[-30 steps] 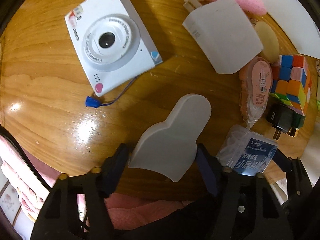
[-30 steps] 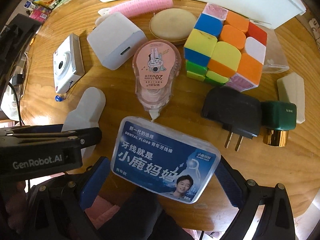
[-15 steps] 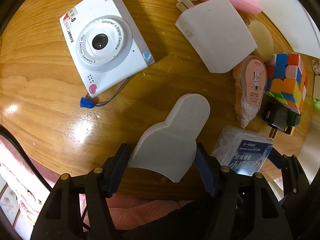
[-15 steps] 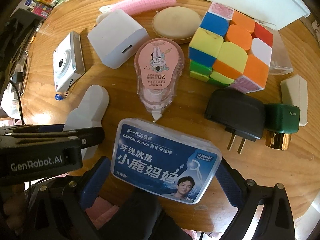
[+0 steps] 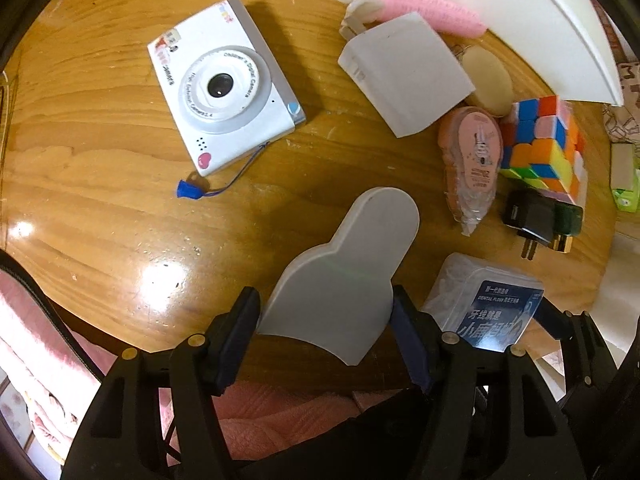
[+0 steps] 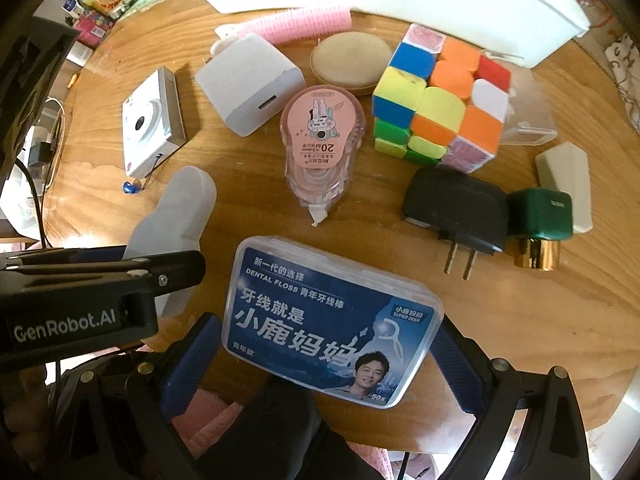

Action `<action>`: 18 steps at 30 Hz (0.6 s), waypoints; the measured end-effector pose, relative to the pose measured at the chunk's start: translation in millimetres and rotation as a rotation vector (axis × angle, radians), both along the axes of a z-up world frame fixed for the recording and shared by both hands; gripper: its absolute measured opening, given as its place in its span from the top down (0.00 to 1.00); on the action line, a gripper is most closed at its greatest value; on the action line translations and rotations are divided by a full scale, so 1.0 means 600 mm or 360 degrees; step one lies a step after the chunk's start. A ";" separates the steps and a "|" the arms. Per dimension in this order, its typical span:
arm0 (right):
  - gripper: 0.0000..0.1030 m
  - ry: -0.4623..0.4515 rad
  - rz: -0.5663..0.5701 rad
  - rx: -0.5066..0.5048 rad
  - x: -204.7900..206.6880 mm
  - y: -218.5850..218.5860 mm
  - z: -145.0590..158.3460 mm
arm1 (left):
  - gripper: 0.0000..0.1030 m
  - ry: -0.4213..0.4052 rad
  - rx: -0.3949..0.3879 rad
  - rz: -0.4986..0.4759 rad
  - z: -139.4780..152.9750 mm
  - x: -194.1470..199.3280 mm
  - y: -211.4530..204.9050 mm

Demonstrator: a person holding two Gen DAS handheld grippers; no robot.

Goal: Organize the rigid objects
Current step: 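Lift the white piece with the left gripper while right grasps the floss box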

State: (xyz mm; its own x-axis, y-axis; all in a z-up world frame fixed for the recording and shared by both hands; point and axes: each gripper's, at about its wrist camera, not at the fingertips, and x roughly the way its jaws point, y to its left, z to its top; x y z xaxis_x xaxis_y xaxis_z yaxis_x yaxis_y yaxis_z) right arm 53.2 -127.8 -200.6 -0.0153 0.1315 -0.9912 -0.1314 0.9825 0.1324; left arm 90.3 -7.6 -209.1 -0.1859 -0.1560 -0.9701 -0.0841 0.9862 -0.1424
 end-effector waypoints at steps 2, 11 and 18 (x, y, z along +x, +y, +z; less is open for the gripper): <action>0.02 -0.0040 -0.0012 -0.0005 -0.011 -0.001 0.009 | 0.33 -0.0059 0.0002 -0.0006 0.016 -0.010 0.001; 0.02 -0.0253 -0.0055 0.0007 -0.057 -0.012 0.055 | 0.33 -0.0383 -0.0040 -0.0007 0.100 -0.058 0.007; 0.02 -0.0522 -0.0061 -0.0018 -0.099 -0.011 0.120 | 0.33 -0.0617 -0.0117 0.0009 0.157 -0.096 0.024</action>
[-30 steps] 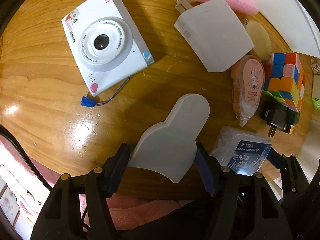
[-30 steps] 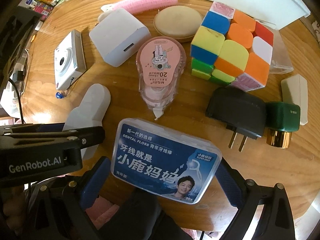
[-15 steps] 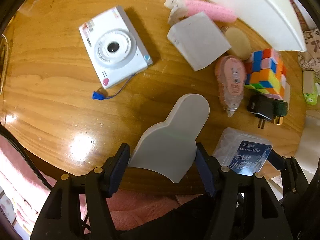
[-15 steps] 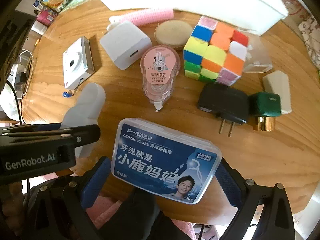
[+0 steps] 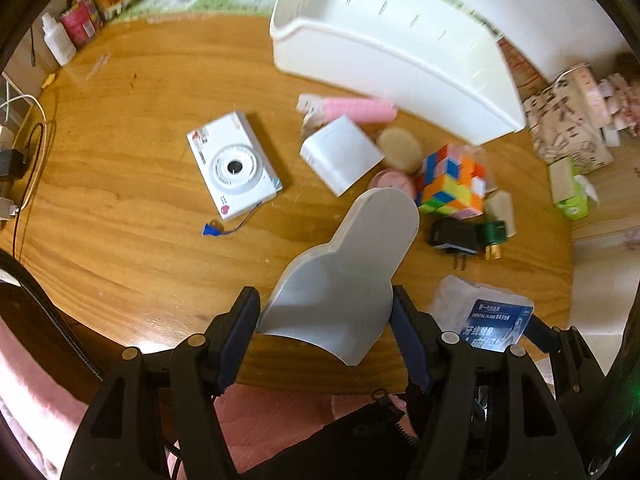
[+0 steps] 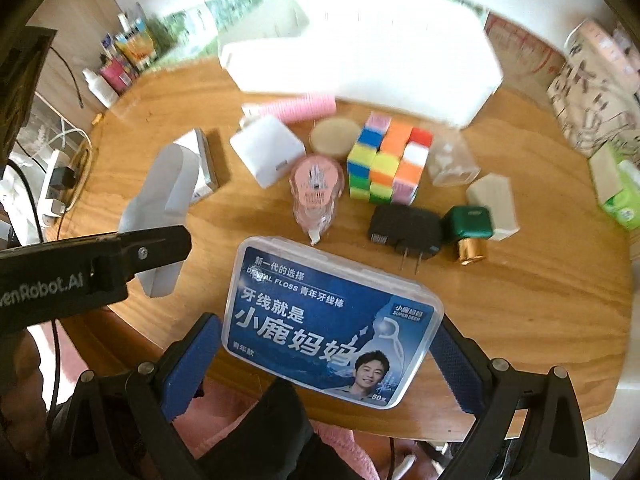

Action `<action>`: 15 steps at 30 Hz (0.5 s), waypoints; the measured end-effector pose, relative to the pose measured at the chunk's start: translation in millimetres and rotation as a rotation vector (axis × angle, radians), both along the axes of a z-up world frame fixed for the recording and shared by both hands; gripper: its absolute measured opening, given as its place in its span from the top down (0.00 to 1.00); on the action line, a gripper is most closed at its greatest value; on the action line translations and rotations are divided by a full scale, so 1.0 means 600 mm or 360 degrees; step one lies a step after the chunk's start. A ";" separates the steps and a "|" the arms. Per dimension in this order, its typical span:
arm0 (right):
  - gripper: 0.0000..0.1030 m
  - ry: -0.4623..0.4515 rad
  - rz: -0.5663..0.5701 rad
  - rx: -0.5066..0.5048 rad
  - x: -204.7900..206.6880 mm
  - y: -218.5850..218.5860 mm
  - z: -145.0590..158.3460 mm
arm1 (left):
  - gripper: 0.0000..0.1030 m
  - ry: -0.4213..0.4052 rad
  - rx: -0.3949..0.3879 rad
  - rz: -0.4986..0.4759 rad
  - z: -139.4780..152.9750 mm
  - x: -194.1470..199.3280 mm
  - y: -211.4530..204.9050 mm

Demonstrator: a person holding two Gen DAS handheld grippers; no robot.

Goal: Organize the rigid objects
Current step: 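Lift the white piece with the left gripper while right grasps the floss box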

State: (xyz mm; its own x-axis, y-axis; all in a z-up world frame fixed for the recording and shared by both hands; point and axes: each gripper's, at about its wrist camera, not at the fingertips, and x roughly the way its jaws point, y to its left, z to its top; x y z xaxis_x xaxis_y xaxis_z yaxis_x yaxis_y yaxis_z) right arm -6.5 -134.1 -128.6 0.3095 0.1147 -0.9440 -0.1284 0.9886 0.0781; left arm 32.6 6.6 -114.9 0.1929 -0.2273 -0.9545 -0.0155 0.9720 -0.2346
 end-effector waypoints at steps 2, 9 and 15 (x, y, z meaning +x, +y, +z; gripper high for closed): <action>0.02 -0.0078 0.0005 -0.0007 -0.013 -0.002 0.015 | 0.33 -0.0065 -0.0024 0.0005 0.010 -0.009 0.007; 0.02 -0.0288 0.0019 -0.0010 -0.039 -0.010 0.062 | 0.33 -0.0257 -0.0101 0.0027 0.045 -0.016 0.005; 0.02 -0.0456 -0.0017 0.0007 -0.045 -0.020 0.089 | 0.33 -0.0461 -0.0154 0.0023 0.073 -0.018 -0.002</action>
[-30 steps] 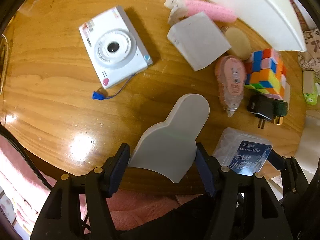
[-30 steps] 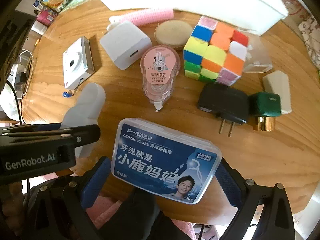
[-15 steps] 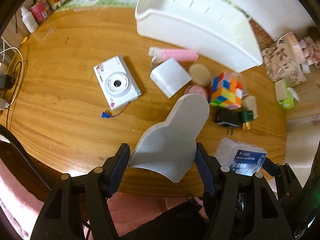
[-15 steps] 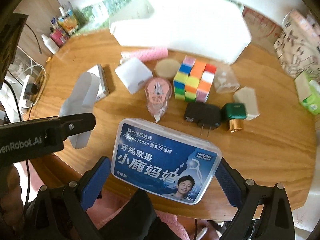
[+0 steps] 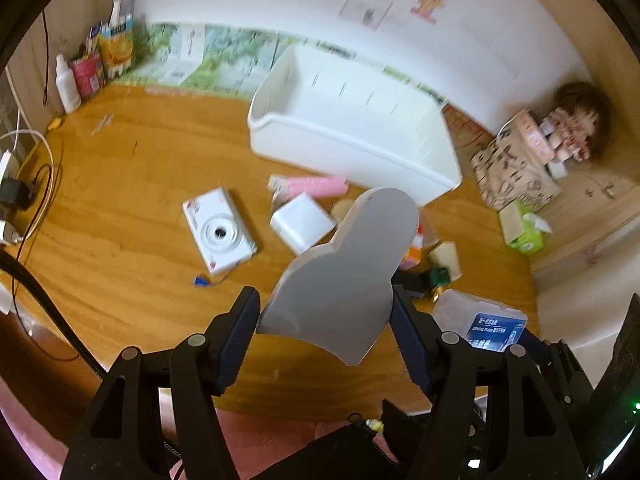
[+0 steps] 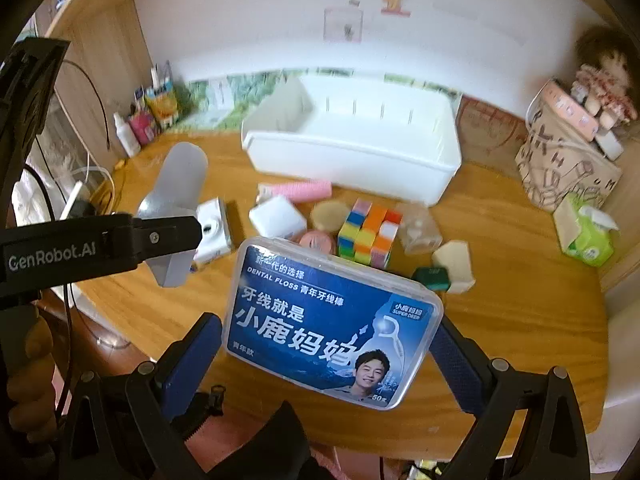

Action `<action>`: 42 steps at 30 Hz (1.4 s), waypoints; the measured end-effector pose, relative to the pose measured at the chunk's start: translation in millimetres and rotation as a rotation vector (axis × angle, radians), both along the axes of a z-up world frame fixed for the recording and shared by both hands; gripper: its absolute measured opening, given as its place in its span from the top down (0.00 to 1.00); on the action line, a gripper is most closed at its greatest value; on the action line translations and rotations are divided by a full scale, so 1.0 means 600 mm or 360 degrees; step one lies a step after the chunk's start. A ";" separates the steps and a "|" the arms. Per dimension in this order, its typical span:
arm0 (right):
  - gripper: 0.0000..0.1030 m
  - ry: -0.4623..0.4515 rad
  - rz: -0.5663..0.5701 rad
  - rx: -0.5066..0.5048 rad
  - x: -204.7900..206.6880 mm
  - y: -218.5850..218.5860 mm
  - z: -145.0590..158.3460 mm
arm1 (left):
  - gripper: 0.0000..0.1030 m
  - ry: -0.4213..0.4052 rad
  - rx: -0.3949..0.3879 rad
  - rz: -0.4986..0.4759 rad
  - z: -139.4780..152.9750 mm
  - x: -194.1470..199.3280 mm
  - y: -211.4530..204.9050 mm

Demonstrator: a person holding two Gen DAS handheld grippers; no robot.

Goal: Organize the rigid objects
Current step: 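Lift the white piece with the left gripper while right grasps the floss box, then carry the white piece toward the bin while right regrasps the floss box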

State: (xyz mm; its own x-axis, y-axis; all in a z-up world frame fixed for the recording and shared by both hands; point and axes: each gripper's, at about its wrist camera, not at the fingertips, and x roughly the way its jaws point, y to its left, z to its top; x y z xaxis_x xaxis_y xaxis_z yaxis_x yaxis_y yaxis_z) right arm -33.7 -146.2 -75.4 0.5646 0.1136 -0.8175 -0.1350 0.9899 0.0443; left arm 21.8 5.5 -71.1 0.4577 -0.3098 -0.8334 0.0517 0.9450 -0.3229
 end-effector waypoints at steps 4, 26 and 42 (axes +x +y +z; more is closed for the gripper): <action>0.02 -0.0102 -0.0024 0.0010 -0.002 -0.006 0.017 | 0.33 -0.0115 -0.0036 -0.0006 0.017 0.005 -0.001; 0.57 -0.0395 -0.0145 0.0180 0.090 -0.064 0.051 | 0.33 -0.0623 -0.0198 -0.0031 0.091 0.073 0.007; 0.53 0.0090 -0.0261 0.0466 0.099 -0.128 -0.031 | 0.33 -0.0634 -0.0242 -0.0002 0.086 0.074 0.020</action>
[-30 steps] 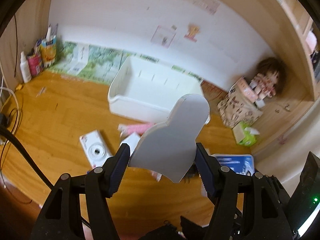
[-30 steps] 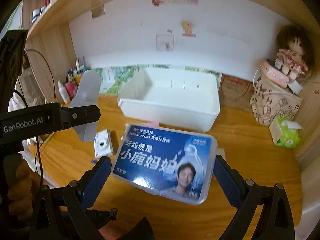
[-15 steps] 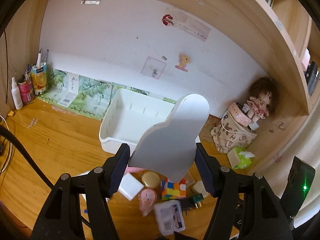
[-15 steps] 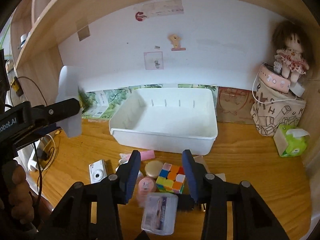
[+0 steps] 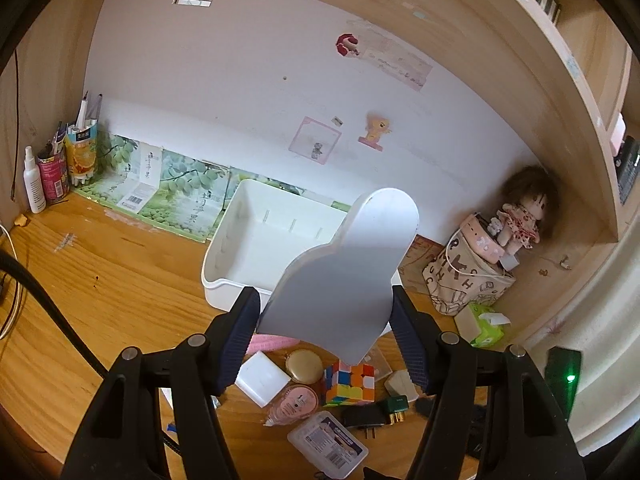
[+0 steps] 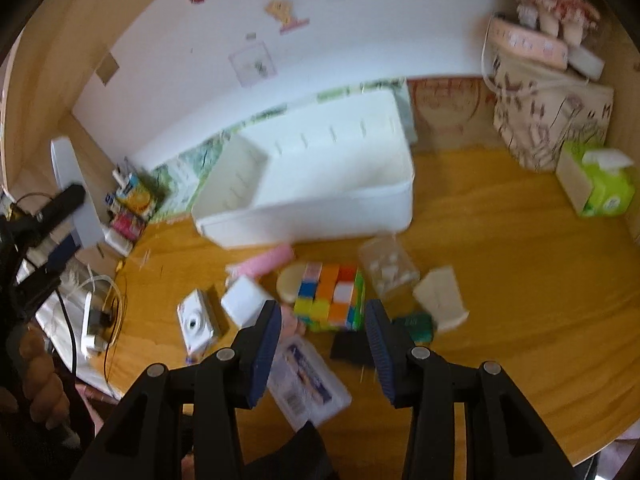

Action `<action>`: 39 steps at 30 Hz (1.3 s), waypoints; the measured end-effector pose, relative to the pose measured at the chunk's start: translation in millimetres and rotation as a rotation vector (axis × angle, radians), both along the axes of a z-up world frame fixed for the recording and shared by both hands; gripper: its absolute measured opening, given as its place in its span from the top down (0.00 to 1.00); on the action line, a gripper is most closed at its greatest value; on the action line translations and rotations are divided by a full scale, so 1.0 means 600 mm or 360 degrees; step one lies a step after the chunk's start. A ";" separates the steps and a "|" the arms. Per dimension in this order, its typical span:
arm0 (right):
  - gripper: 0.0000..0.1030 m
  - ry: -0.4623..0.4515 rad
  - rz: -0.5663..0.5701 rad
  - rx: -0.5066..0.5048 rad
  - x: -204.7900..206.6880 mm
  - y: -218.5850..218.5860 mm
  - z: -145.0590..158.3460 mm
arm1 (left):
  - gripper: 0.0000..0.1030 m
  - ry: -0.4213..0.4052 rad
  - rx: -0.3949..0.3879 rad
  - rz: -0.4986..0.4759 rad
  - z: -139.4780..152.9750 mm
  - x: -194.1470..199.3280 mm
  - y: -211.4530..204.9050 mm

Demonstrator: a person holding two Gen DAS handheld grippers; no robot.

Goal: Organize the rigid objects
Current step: 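Carry the white piece toward the bin while right regrasps the floss box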

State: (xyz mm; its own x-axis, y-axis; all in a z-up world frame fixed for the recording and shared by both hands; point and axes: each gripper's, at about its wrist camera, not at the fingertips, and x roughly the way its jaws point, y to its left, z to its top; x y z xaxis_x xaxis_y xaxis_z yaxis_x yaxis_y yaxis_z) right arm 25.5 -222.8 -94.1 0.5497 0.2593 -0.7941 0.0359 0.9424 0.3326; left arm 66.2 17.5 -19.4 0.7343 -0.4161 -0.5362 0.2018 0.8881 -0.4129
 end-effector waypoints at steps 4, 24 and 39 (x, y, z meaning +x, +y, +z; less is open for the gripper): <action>0.35 0.0094 0.0080 0.0012 -0.001 0.016 -0.019 | 0.33 -0.0010 0.0002 -0.0016 0.000 -0.014 0.000; 0.22 0.0648 0.0461 -0.0199 0.049 0.116 -0.155 | 0.33 -0.0014 0.0054 0.0107 -0.003 -0.042 0.033; 0.21 0.0802 0.0581 -0.0374 0.081 0.148 -0.199 | 0.33 0.0001 0.0104 0.0158 -0.001 -0.032 0.035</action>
State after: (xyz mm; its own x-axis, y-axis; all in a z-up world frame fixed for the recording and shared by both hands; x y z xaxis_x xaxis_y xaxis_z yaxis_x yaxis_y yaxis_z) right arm 73.9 -134.2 -213.7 0.0059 0.1471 -0.9891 -0.2018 0.9690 0.1429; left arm 47.2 38.5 -20.3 0.7700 -0.3056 -0.5601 0.1116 0.9288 -0.3534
